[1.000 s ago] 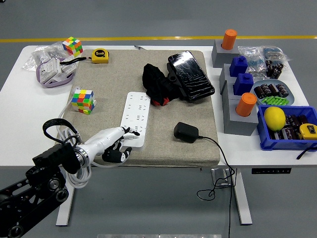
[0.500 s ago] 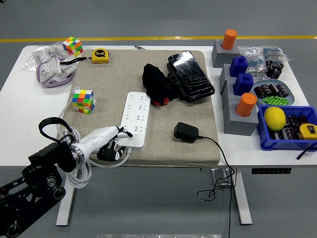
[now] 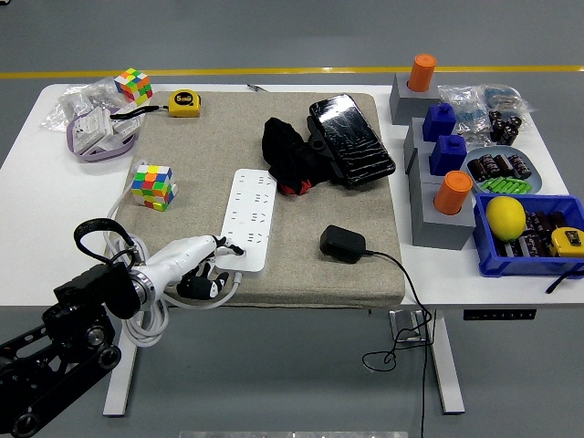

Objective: Pull the plug out and thorw away

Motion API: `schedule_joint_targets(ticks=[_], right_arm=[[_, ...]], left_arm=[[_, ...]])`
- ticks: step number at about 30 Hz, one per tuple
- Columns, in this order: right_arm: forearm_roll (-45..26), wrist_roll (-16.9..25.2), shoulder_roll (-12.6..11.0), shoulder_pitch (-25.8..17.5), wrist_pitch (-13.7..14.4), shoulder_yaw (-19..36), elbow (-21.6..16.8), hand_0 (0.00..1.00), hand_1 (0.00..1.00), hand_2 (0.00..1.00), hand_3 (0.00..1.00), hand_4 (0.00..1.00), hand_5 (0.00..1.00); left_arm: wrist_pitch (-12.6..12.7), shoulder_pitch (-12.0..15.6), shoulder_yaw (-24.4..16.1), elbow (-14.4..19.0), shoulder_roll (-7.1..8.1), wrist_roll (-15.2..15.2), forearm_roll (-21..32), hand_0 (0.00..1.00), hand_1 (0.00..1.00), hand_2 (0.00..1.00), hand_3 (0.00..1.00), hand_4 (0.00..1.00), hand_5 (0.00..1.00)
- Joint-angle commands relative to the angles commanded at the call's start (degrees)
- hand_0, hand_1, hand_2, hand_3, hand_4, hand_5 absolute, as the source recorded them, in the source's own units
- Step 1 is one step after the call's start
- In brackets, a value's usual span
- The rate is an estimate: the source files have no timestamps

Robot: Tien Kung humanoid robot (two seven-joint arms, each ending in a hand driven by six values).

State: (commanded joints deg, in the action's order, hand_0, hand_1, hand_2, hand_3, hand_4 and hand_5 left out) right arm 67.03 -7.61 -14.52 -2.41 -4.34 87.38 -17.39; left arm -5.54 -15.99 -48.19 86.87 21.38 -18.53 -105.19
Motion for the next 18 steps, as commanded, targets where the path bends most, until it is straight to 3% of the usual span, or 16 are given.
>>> schedule_joint_targets(ticks=[3, 6, 7, 9, 12, 13, 18], right_arm=[[0.0, 0.0, 0.0, 0.0, 0.0, 0.0, 0.0, 0.566, 0.653, 0.668, 0.569, 0.968, 0.507], [-0.1, 0.0, 0.0, 0.1, 0.0, -0.1, 0.0, 0.566, 0.653, 0.668, 0.569, 0.968, 0.507], [-0.1, 0.0, 0.0, 0.1, 0.0, -0.1, 0.0, 0.566, 0.653, 0.668, 0.569, 0.968, 0.507], [-0.2, 0.1, 0.1, 0.2, 0.1, -0.3, 0.0, 0.566, 0.653, 0.668, 0.569, 0.968, 0.507], [-0.2, 0.1, 0.1, 0.2, 0.1, -0.3, 0.0, 0.566, 0.653, 0.668, 0.569, 0.968, 0.507], [-0.2, 0.1, 0.2, 0.3, 0.0, -0.3, 0.1, 0.565, 0.652, 0.668, 0.569, 0.967, 0.505], [-0.3, 0.0, 0.0, 0.5, 0.1, -0.6, 0.1, 0.565, 0.652, 0.668, 0.569, 0.967, 0.505]], left_arm=[[2.9, -0.6, -1.0, 1.3, -0.14, 3.2, 0.1, 0.055, 0.044, 0.126, 0.743, 0.487, 0.002], [8.2, -1.8, -1.0, 0.4, -0.43, 8.6, 1.7, 0.055, 0.044, 0.126, 0.743, 0.487, 0.002], [9.5, -2.4, -1.2, -0.5, -0.87, 10.1, 1.0, 0.134, 0.091, 0.224, 0.737, 0.665, 0.002], [11.3, -3.2, -2.0, -2.5, -1.93, 11.8, 0.1, 0.134, 0.091, 0.224, 0.737, 0.665, 0.002], [10.4, -4.0, -3.0, -4.7, -3.35, 11.9, 0.1, 0.134, 0.091, 0.224, 0.737, 0.665, 0.002], [10.1, -4.4, -3.4, -5.9, -4.02, 12.1, -0.5, 0.431, 0.589, 0.649, 0.861, 0.97, 0.361], [7.9, -7.2, -4.0, -13.1, -5.81, 13.8, -1.4, 0.431, 0.589, 0.649, 0.861, 0.97, 0.361]])
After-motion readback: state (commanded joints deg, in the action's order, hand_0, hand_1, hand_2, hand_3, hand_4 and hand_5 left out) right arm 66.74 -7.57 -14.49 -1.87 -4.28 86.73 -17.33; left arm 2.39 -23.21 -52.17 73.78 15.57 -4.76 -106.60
